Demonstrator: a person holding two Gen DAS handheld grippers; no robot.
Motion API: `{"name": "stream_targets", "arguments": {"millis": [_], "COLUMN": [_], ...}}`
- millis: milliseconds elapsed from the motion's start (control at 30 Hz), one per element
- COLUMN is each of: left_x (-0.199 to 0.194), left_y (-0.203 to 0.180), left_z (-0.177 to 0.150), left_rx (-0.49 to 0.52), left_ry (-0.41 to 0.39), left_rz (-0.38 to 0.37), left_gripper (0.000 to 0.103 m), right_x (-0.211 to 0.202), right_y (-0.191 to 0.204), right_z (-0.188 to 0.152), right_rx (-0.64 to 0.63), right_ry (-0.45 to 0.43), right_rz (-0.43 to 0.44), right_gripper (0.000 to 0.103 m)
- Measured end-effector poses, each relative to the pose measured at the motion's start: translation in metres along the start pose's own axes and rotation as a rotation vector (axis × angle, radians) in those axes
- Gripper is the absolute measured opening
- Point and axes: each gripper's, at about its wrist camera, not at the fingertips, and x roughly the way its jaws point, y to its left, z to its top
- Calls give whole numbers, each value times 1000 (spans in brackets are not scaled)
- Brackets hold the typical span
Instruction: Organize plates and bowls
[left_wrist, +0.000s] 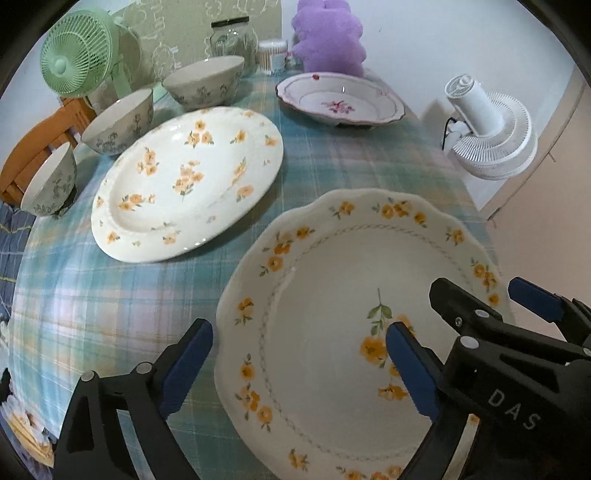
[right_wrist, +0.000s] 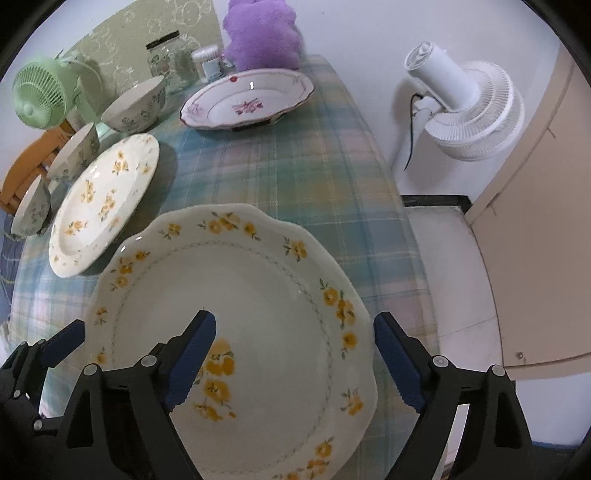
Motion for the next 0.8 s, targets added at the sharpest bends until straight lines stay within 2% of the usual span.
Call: {"name": "stream_targets", "arguments": {"millis": [367,500,800], "left_x": [-28,-36,-57], "left_y": [38,64,117], "left_z": [-1,0,15], "left_rx": [-2,-2,56], "left_ry": [-33,-34,-117], "left_rz": [-50,-49,-51], "left_gripper": [97,97,97], "right_x": [-39,-50,-65], "right_y": [32,60,139], "right_z": [-5,-8,-3], "right_rx": [5,-1,-16], "right_ry": [-79,-103,-154], "right_rz": [-26,-22,-27], "right_gripper": [90,90,90]}}
